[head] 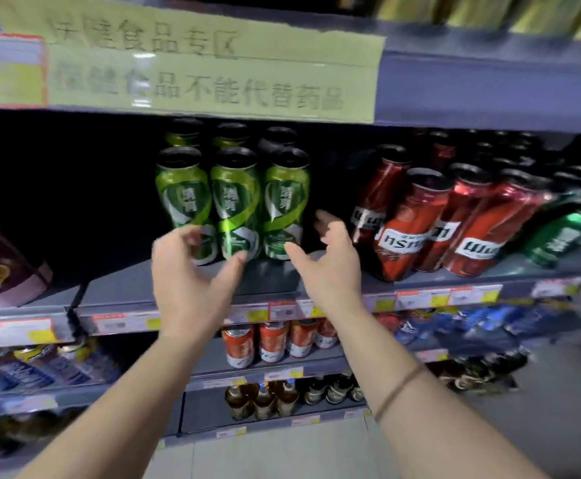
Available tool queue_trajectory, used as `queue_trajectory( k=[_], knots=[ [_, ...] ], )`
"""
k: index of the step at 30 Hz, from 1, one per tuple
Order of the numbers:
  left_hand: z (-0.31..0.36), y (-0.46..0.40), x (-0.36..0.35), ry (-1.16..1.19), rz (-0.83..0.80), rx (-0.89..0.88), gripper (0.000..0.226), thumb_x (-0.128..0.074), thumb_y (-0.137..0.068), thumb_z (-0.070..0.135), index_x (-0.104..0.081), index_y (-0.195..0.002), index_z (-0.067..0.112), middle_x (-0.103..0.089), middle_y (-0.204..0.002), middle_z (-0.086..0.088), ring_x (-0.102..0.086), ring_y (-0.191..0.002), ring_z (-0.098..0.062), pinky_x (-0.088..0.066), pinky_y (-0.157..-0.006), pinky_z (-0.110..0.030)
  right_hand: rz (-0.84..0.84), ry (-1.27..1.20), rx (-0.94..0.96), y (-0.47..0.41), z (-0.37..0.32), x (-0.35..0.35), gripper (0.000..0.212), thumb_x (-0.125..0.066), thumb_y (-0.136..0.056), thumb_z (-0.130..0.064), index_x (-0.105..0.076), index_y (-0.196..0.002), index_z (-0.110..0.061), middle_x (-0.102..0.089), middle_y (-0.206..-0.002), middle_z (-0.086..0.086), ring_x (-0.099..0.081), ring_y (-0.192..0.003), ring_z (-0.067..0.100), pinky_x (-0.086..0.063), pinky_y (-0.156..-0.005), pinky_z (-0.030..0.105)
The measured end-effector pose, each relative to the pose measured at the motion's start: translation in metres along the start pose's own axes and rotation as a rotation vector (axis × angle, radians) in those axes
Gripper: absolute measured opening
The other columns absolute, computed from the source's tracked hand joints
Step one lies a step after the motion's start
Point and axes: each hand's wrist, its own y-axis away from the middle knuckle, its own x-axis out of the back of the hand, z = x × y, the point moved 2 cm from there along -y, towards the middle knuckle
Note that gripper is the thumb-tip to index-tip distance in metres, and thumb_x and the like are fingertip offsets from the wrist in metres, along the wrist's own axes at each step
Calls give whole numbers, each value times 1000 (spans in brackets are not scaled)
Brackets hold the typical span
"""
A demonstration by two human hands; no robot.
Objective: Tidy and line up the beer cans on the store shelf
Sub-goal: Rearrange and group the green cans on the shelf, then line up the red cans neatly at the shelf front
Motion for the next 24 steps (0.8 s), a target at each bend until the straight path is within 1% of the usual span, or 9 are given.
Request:
queue_trajectory(
  k=[3, 7, 11, 13, 15, 18, 20, 22, 24],
  knots=[
    [31, 24, -35, 86, -264, -80, 57, -80, -76, 34, -54, -121, 10, -44, -107, 7, -50, -107, -16, -45, -92, -33, 249, -86, 37, 20, 21, 32, 28, -71, -84, -27, -55, -107, -27, -60, -101, -9, -58, -97, 10, -45, -85, 23],
    [62, 33, -80, 110, -499, -85, 65, -75, -80, 38, -46, -134, 17, -47, -126, 3, -47, -120, -14, -44, -99, -34, 478, -118, -30, 28, 63, 84, 21, -68, -86, -18, -53, -98, -27, -58, -91, -8, -55, -84, 6, -41, -71, 11],
    [84, 47, -120, 127, -599, -81, 80, -79, -76, 38, -38, -142, 18, -44, -140, 2, -43, -130, -15, -42, -105, -38, 535, -81, -55, 22, 98, 121, 27, -68, -85, -13, -52, -101, -28, -61, -98, -1, -60, -94, 21, -47, -78, 30],
    [96, 52, -138, 155, -603, -44, 92, -83, -72, 36, -30, -146, 18, -40, -143, 4, -38, -133, -11, -36, -107, -30, 508, -50, -55, 15, 108, 136, 31, -69, -85, -16, -50, -105, -30, -59, -103, -4, -59, -96, 18, -49, -81, 35],
    [105, 53, -154, 173, -582, 26, 105, -87, -67, 35, -23, -148, 17, -38, -138, 9, -36, -129, -6, -31, -101, -21, 477, -33, -56, 6, 114, 152, 39, -72, -83, -21, -49, -113, -31, -55, -112, -6, -57, -98, 13, -49, -80, 33],
    [109, 53, -174, 140, -586, 153, 118, -90, -57, 44, -18, -149, 23, -43, -138, 11, -42, -129, -9, -37, -102, -27, 457, -33, -141, -10, 126, 179, 66, -78, -78, -30, -42, -133, -24, -45, -131, -3, -52, -106, 10, -43, -78, 27],
    [115, 54, -177, 79, -554, 207, 113, -90, -59, 42, -22, -146, 21, -48, -127, 16, -49, -119, -7, -41, -96, -27, 364, -31, -205, -21, 131, 193, 89, -80, -74, -37, -30, -145, -24, -38, -144, -1, -53, -112, 13, -43, -84, 31],
    [121, 56, -175, 0, -509, 246, 97, -88, -64, 40, -31, -141, 22, -54, -117, 15, -53, -111, -8, -42, -90, -27, 242, 104, -190, -33, 134, 202, 106, -81, -68, -49, -19, -150, -25, -36, -150, 0, -51, -122, 21, -39, -100, 42],
    [122, 59, -174, -38, -501, 270, 81, -85, -68, 41, -40, -133, 24, -58, -115, 13, -56, -110, -11, -46, -89, -30, 189, 242, -163, -47, 134, 205, 113, -79, -59, -63, -22, -148, -23, -43, -146, 2, -46, -129, 25, -30, -108, 51]
  ],
)
